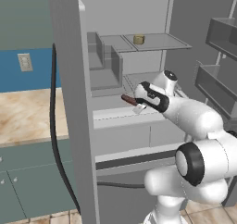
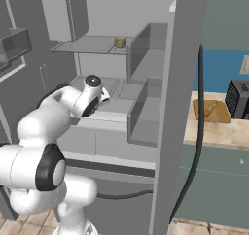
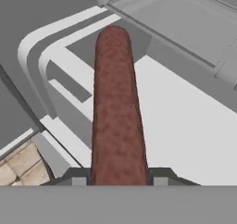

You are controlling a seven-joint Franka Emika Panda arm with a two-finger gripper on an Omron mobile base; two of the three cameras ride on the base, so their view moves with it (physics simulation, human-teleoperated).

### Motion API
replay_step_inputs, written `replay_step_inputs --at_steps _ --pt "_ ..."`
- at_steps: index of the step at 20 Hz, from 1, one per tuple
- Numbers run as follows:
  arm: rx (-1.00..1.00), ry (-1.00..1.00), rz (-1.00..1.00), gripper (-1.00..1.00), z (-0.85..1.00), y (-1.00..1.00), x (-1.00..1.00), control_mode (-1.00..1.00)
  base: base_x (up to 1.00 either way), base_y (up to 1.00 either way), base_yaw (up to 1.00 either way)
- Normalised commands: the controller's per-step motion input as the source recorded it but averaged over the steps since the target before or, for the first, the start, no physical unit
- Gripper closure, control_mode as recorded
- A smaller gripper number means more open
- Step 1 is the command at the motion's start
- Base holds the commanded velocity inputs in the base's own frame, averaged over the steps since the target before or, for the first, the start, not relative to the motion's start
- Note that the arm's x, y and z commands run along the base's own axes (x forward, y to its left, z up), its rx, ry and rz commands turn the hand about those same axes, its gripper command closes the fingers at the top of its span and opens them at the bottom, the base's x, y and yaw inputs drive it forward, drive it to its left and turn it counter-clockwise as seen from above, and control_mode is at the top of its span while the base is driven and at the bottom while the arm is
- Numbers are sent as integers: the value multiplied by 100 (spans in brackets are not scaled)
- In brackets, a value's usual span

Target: Retrieve the sausage and cheese from the fridge and place them on the cutting board on the counter.

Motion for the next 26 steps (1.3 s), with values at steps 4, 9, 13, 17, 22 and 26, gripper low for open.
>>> replay_step_inputs --at_steps 4,9,13,17,22,26 --pt "0 0 -13 100 49 -10 -64 -100 0 0 0" --pt "0 0 -18 100 45 -4 -64 -100 0 0 0" --pt "0 -6 -24 100 34 -3 -69 -100 0 0 0" --pt "0 -9 -27 100 26 0 -71 -100 0 0 0" --pt "1 -11 -28 100 25 -1 -72 -100 0 0 0" --pt "0 -8 -18 100 32 -10 -66 -100 0 0 0"
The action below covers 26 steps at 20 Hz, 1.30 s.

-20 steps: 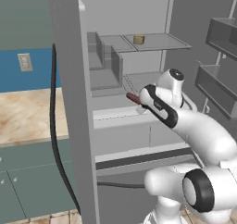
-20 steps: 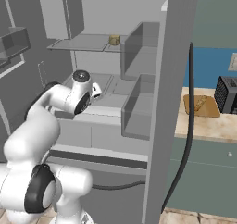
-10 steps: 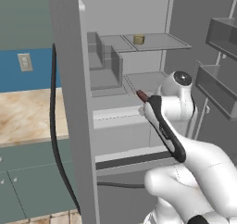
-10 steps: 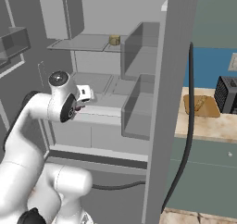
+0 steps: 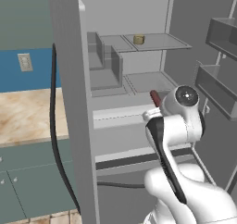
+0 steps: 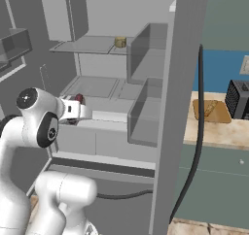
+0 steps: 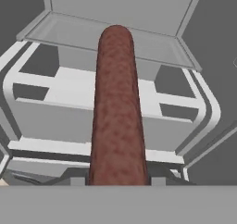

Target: Retrieve the sausage and cheese from the fridge and place them on the cutting board on the counter.

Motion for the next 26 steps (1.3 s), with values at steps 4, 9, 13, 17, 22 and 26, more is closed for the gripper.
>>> replay_step_inputs --at_steps 4,9,13,17,22,26 --pt "1 -5 -7 100 26 -15 -58 -100 0 0 0" --pt "1 -6 0 100 2 0 -2 -100 0 0 0" --pt "0 0 0 100 0 0 0 -100 0 0 0" --pt "0 0 0 100 0 0 0 -100 0 0 0" --pt "0 0 0 100 0 0 0 -100 0 0 0" --pt "0 0 0 100 0 0 0 100 0 0 0"
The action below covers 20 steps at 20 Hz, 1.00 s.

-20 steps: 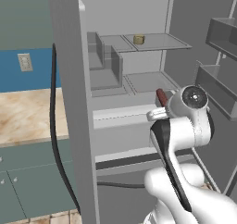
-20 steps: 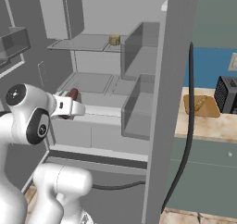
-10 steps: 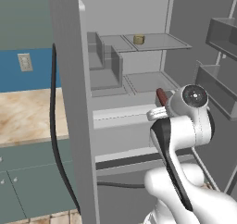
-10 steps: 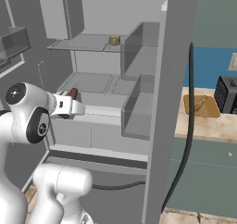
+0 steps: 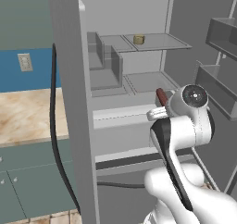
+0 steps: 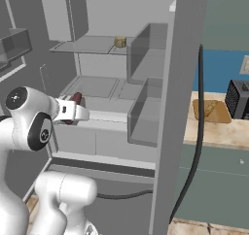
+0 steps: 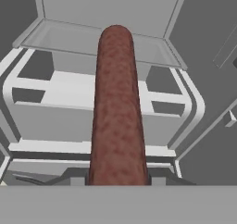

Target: Retrieve the sausage and cheese from the fridge and place them on the cutting board on the counter.

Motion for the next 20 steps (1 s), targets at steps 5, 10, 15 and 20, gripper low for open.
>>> replay_step_inputs --at_steps 5,10,15,20 --pt "0 0 0 100 0 0 0 100 0 0 0" --pt "0 0 0 100 0 0 0 100 -52 -2 1" --pt "0 0 0 100 0 0 0 100 -94 -1 0" --pt "0 0 0 100 0 0 0 100 -94 -5 0"
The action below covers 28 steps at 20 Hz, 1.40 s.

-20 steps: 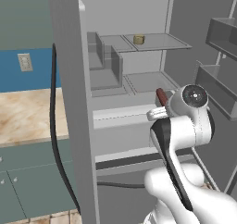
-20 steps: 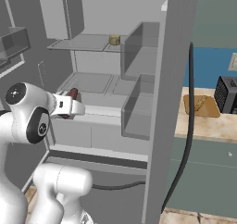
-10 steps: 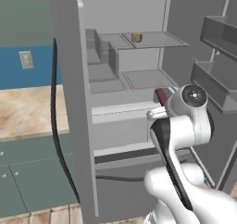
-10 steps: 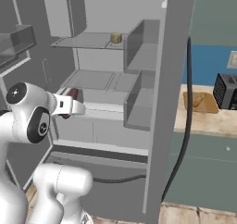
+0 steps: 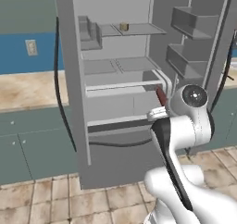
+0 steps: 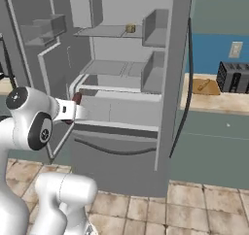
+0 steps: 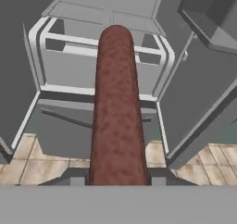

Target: Retrieve the sausage and cheese from the fridge and place them on the cutting board on the counter.

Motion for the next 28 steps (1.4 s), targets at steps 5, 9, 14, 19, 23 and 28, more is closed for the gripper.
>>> replay_step_inputs --at_steps 5,9,14,19,23,28 --pt "0 0 0 100 0 0 0 100 -89 -1 0" --pt "0 0 0 100 0 0 0 100 -52 10 -33" --pt "0 0 0 100 0 0 0 100 -36 17 -71" --pt "0 0 0 100 0 0 0 100 -9 -4 -76" --pt "0 0 0 100 0 0 0 100 10 -43 -48" --pt "0 0 0 100 0 0 0 100 40 -50 -15"
